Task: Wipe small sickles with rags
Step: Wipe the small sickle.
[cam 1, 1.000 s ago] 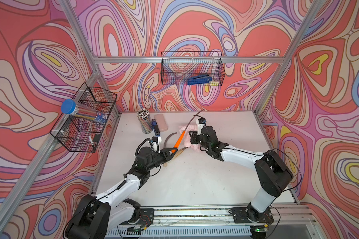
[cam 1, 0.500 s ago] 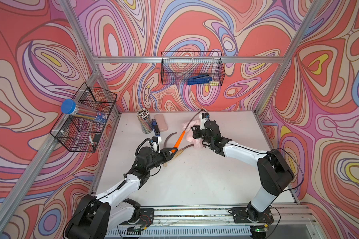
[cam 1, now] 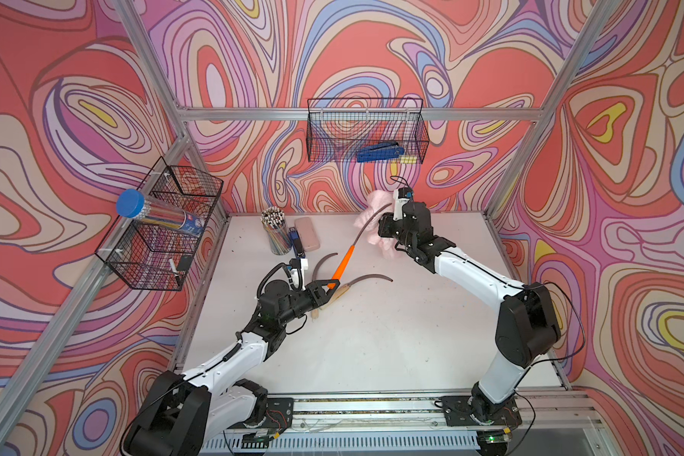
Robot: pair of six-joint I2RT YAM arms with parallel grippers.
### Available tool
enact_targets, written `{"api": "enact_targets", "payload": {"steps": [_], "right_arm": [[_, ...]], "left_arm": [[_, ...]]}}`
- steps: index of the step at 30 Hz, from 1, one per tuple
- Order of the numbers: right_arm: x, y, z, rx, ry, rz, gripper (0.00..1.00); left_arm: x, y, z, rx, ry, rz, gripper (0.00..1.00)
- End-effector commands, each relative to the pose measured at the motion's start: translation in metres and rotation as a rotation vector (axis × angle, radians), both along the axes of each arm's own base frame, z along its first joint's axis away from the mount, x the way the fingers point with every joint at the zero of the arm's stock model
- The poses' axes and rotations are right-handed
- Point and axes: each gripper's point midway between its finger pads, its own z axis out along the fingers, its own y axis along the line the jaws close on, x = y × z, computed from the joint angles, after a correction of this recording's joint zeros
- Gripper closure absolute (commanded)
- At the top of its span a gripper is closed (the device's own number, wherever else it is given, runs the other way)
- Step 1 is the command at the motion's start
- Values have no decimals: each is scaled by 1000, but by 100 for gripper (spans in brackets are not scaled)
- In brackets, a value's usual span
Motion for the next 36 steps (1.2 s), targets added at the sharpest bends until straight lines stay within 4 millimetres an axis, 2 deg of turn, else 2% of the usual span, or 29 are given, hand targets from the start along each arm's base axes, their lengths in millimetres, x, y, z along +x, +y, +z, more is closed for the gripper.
{"api": "enact_targets", "payload": {"steps": [1,7,11,13,17,22,25,28,32,36], "right_arm": [[17,-25,22,-5,-46,-77,100],[16,-42,34,-2,-64,-104,100],[12,-46,38,-2,-70,-105,100],[2,-34,31,36,-50,-45,100],[-22,-4,4,52,-17,23,100],[-71,59,-23,47,-7,154,100],[-101,95,-28,18,-24,218,100],[-124,122,-32,13,-27,282,100],[-139,130,-32,20,-26,305,100],[-135,107,-16,-18,-68,212,100]], "left_arm": [[-2,1,-5,3,25,4,100],[-1,1,-6,2,29,6,100],[-1,1,-6,4,30,11,100],[0,2,-6,5,29,13,100],[0,2,-7,6,28,15,100],[2,2,-7,8,26,19,100],[2,2,-8,8,29,18,100],[1,2,-8,7,31,17,100],[1,2,-9,9,31,20,100],[1,3,-9,8,33,22,100]]}}
